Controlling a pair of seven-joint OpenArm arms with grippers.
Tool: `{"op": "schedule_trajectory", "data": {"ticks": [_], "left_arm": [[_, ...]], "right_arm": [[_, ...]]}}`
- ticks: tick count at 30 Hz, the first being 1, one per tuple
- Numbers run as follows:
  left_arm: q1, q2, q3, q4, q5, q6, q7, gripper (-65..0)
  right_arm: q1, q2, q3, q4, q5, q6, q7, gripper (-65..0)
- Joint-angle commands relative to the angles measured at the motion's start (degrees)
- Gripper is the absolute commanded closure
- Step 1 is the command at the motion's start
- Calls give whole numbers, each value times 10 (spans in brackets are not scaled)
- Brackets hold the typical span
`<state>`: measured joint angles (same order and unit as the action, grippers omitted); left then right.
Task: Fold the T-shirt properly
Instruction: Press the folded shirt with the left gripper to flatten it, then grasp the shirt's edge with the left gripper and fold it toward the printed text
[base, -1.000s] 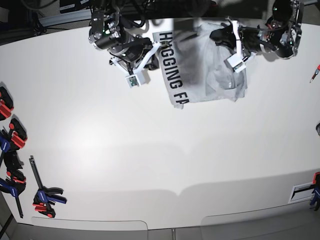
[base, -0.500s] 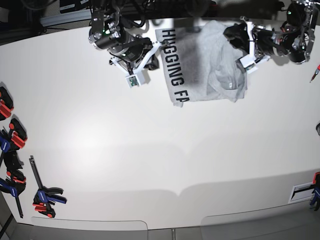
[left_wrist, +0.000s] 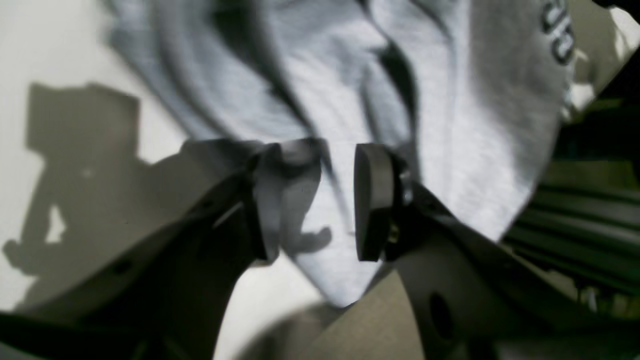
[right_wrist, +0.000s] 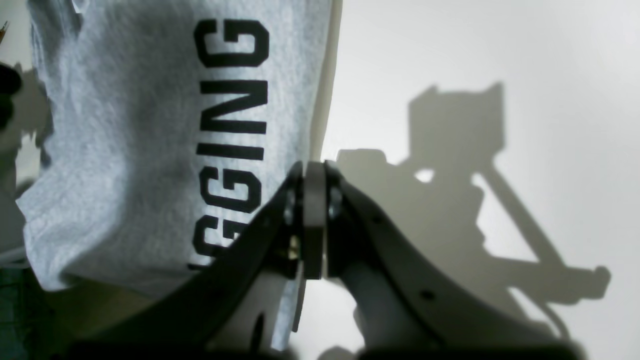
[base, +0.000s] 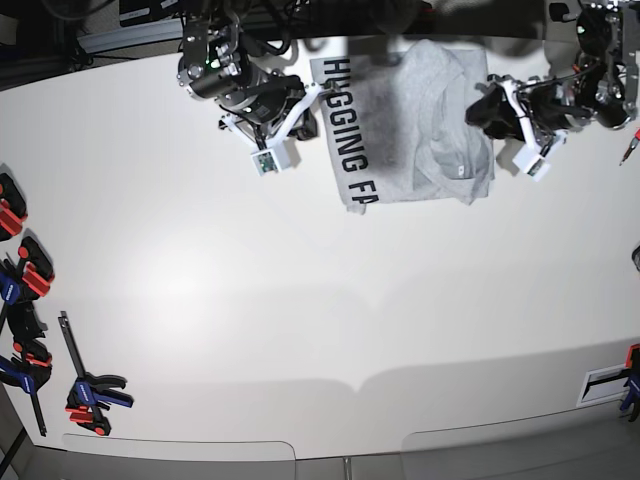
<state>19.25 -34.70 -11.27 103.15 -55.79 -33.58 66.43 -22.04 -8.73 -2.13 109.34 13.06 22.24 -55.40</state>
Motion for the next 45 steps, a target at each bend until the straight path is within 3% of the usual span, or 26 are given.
{"op": "schedule_trajectory", "data": {"ticks": [1,8,15,19,22,24,26,40,45], "left_arm": [[-3,-1,-5,6,5,-2,-5,-215],[-3,31,-5,-25,48,28,-32,-215],[-3,34,-5,-56,9,20,-26,-211],[-3,34,-5,-56,1,19,-27,-107],[-3,34,-5,-56,2,19,-27,-77],[-3,34,-5,-56,2,19,-27,-4],[-3,34,-5,-56,3,19,-27,0],[-4,-29,-7,-56,19,19,-26,0],[-4,-50,-7,-56,54,19,-27,0]], "right_arm": [[3,-3,-2,8,8,4,9,0],[3,-3,-2,8,8,4,9,0],[3,-3,-2,8,8,4,9,0],[3,-3,-2,8,8,4,9,0],[3,-3,-2,8,8,4,9,0],[3,-3,-2,8,8,4,9,0],[3,-3,-2,8,8,4,9,0],[3,-3,-2,8,8,4,9,0],[3,-3,-2,8,8,4,9,0]]}}
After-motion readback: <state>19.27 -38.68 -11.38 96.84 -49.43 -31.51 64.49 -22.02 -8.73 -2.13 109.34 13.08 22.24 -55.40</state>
